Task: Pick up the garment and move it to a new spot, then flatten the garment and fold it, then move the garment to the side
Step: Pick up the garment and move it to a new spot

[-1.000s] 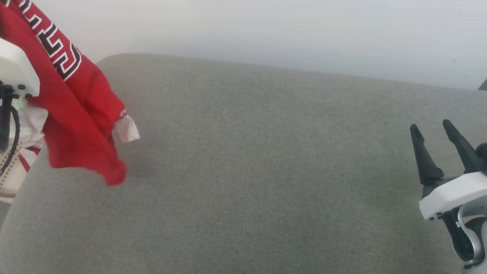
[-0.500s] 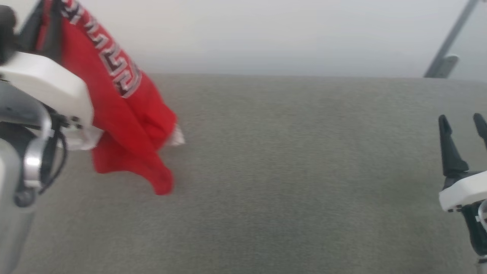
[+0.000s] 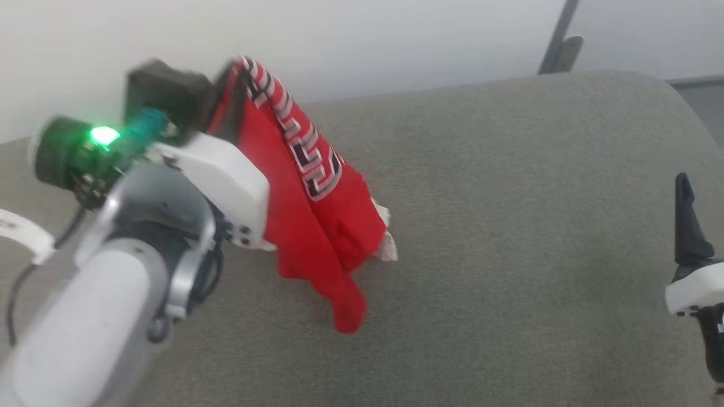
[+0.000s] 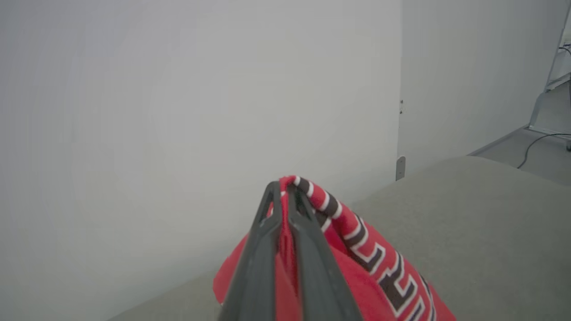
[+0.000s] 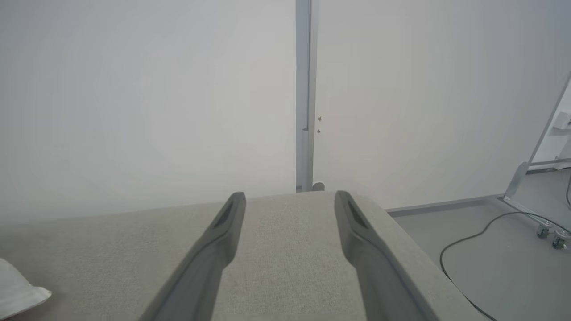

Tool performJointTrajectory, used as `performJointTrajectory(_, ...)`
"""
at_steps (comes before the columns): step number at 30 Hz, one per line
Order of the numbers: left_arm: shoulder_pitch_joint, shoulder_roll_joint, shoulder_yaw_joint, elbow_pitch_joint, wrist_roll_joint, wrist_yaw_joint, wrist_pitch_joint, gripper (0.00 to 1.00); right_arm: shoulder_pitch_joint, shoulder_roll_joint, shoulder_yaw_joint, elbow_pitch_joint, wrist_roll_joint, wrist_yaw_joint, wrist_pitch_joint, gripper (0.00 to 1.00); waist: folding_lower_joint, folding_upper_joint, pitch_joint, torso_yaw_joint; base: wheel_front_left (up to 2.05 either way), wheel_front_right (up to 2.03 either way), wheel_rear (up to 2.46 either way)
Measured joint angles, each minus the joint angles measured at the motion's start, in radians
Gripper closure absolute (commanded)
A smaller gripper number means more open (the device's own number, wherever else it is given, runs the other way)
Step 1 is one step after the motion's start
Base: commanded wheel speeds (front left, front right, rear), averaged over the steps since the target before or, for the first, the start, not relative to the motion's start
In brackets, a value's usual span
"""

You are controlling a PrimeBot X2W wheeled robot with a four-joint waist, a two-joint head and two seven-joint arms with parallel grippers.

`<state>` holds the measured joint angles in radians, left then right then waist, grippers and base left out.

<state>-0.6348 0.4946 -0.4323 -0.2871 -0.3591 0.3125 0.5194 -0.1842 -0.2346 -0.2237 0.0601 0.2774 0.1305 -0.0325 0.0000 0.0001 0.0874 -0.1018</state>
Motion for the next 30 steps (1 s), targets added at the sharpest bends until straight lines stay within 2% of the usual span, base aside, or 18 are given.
performJointTrajectory(4,0.071,-0.036,-0.057,0.047,-0.011,0.010,0.026,1.00,0.014,0.012,0.006,0.021,0.010,0.000,-0.015,0.00,0.0000,0.0000,0.024,-0.029,0.00,0.00,0.00)
performJointTrajectory(11,0.171,-0.068,-0.119,0.148,-0.031,0.016,0.034,1.00,0.016,0.020,0.027,0.052,0.019,0.000,-0.030,0.00,0.0000,0.0000,0.039,-0.036,0.00,0.00,0.00)
performJointTrajectory(18,0.242,-0.104,-0.156,0.326,-0.086,-0.019,0.008,1.00,0.015,0.018,0.059,0.079,0.029,0.000,-0.041,0.00,0.0000,0.0000,0.039,-0.028,0.00,0.00,0.00)
performJointTrajectory(28,0.261,-0.170,-0.177,0.595,-0.143,-0.077,-0.056,1.00,0.011,0.012,0.090,0.099,0.031,0.000,-0.044,0.00,0.0000,0.0000,0.028,-0.022,0.00,0.00,0.00)
performJointTrajectory(30,0.261,-0.183,-0.183,0.641,-0.145,-0.088,-0.064,0.91,0.010,0.012,0.093,0.101,0.031,0.000,-0.044,0.00,0.0000,0.0000,0.024,-0.021,0.00,0.00,0.00)
